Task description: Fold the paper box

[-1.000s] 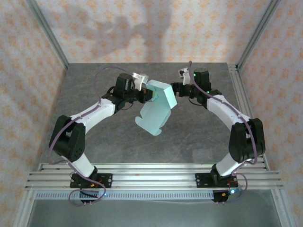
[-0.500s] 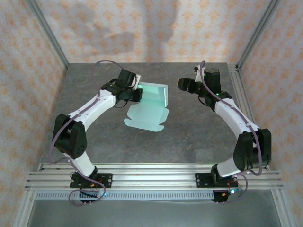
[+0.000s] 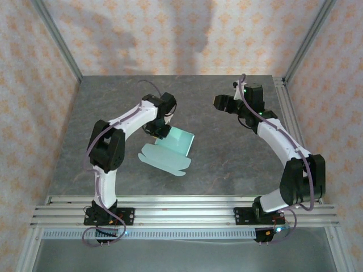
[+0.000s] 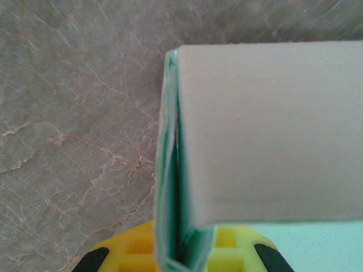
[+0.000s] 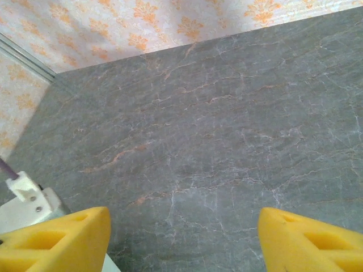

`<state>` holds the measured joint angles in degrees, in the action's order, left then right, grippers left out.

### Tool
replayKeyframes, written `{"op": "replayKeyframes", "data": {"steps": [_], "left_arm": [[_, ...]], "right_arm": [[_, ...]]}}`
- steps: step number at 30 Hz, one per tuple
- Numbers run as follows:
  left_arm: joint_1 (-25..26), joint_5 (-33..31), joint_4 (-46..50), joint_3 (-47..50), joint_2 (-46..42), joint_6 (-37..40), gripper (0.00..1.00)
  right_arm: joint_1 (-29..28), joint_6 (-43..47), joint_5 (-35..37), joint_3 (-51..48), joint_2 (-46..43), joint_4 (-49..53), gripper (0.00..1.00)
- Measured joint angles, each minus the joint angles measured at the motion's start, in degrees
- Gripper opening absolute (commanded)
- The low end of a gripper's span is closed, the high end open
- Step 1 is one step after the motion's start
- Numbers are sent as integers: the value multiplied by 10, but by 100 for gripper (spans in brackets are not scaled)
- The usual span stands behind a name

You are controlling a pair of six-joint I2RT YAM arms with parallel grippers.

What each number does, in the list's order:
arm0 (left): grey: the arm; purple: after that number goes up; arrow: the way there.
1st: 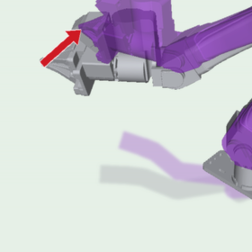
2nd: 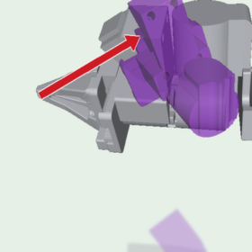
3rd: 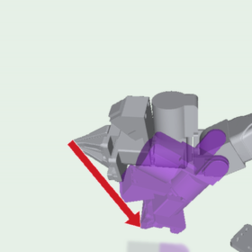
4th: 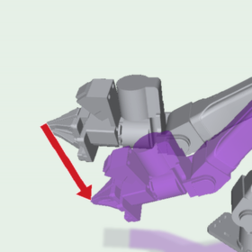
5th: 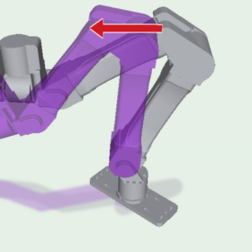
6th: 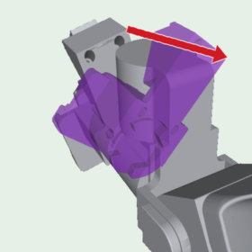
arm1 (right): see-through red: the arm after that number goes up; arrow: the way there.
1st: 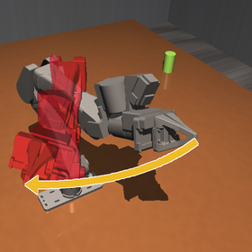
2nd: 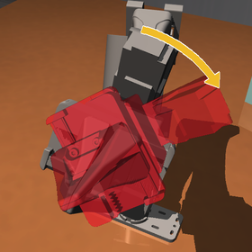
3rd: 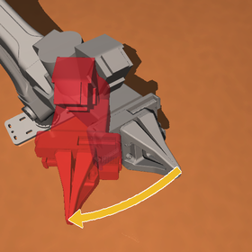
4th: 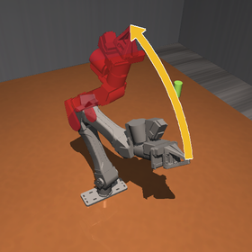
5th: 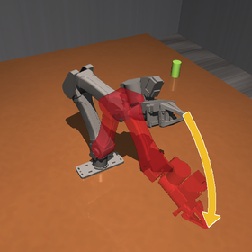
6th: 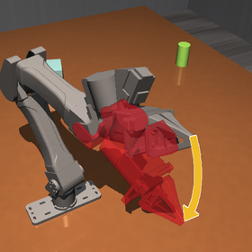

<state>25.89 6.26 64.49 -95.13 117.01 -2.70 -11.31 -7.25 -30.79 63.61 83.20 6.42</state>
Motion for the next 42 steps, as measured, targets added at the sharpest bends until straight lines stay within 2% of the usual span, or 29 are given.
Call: {"op": "replayKeyframes", "data": {"steps": [2,3,4,7,16,19,23,29,32,36,42], "left_arm": [[0,-4,14,-9,21,8,0],[0,-7,21,-14,33,12,5],[0,-8,27,-18,42,14,16],[0,-14,41,-31,60,23,33],[0,-14,51,-57,64,28,70],[0,-14,41,-51,56,26,79],[0,-22,9,-21,8,12,81],[-9,-48,-106,70,-161,-34,83],[-20,-61,-165,106,-240,-50,87],[-26,-93,-238,167,-315,-65,100],[-29,-112,-305,261,-398,-69,100]], "right_arm": [[0,0,0,-4,-7,0,69],[0,0,1,-6,-11,1,70],[0,0,2,-9,-15,1,70],[0,0,4,-15,-25,1,69],[-2,10,18,-18,-29,9,70],[-8,18,26,-18,-28,18,70],[-29,31,36,-13,-21,31,70],[-82,61,60,24,40,54,71],[-115,74,77,43,78,64,76],[-169,95,103,77,134,76,78],[-239,112,120,129,224,78,79]]}}
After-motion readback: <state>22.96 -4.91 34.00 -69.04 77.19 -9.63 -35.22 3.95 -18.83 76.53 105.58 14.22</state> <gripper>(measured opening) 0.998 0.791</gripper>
